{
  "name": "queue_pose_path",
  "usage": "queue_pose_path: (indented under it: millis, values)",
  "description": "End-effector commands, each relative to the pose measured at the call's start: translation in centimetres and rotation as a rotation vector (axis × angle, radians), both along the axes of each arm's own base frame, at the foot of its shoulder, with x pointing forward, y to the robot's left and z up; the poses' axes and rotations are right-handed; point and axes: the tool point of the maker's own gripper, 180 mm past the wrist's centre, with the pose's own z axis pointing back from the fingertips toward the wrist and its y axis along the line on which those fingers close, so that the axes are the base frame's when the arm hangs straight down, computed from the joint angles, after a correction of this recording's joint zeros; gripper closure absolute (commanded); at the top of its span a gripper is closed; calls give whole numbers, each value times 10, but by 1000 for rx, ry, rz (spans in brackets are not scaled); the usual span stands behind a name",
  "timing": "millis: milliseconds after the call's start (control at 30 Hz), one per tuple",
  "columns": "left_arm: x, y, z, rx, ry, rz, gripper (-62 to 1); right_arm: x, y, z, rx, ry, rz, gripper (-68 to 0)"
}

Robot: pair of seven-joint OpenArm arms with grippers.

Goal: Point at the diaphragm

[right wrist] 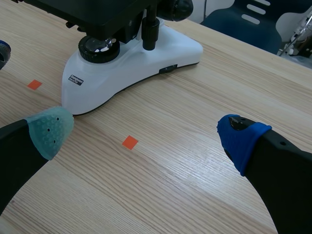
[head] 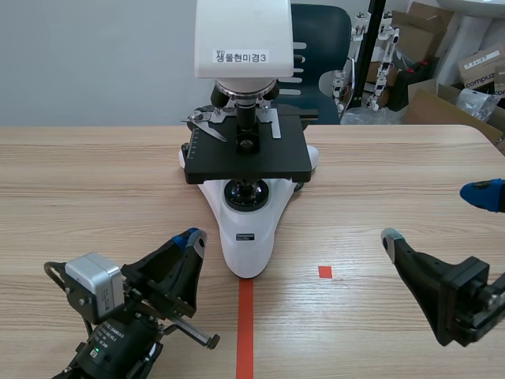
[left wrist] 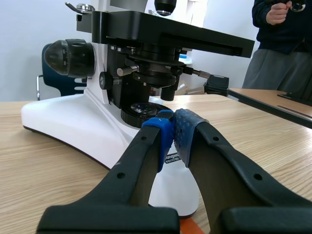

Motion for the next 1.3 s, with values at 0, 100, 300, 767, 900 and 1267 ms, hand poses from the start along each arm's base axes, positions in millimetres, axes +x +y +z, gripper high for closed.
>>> queue_pose_path:
  millis: [0,100,300,767,900,1267]
  values:
    - [2,1,7,-23,-25,8,-30,4,1,9,7,-35,7,-679]
    - [2,1,7,-23,-25,8,-30,4,1,9,7,-35,7,-679]
    - [2,1,7,-23,-25,8,-29,4,1,9,7,-35,7,-679]
    - [-17,22,-9,91,-3,-40,-304,4,1,9,7,-35,7,-679]
    - [-27,48,2,88,-50,-22,-623,4,1,9,7,-35,7,-679]
    - [-23,76,21,268,67,-161,-623,4,1,9,7,-35,7,-679]
